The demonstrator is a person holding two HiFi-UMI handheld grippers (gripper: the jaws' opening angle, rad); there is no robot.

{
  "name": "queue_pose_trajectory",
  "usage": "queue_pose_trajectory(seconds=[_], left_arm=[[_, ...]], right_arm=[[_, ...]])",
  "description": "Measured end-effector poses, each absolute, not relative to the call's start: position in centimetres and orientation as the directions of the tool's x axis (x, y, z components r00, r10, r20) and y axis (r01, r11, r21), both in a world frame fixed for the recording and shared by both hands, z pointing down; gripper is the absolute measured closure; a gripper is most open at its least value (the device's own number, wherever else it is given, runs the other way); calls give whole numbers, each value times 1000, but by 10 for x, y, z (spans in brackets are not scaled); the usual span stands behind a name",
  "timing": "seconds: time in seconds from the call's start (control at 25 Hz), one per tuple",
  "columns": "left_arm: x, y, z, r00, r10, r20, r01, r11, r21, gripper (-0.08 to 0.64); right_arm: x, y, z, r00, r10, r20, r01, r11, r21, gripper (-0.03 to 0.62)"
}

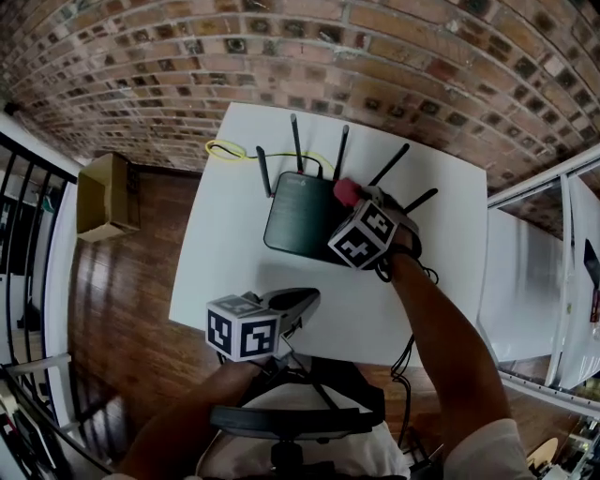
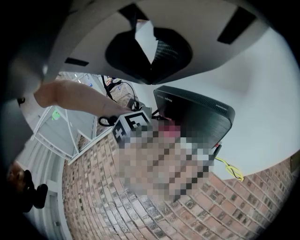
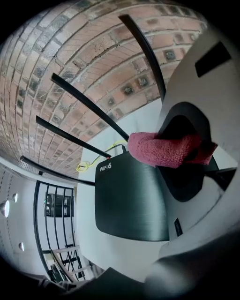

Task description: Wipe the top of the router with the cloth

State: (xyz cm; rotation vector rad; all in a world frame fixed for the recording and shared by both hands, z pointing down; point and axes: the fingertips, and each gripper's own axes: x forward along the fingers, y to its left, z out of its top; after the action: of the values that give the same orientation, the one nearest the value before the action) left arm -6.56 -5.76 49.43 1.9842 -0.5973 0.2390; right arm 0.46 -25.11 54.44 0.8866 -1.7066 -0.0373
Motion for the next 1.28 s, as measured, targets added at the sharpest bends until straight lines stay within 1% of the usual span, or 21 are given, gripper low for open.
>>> queue_pose_trajectory(seconds=[0.68, 1.28], left_arm=[[-60, -32, 492, 870, -277, 408, -489, -385, 783, 557], [-55, -24, 489, 874, -264, 407, -483, -390, 784, 557]], right_arm=[[-9, -189, 551, -179, -494, 851, -458, 807, 372, 468], [-18, -148, 550, -242, -442, 864, -404, 855, 324, 468]])
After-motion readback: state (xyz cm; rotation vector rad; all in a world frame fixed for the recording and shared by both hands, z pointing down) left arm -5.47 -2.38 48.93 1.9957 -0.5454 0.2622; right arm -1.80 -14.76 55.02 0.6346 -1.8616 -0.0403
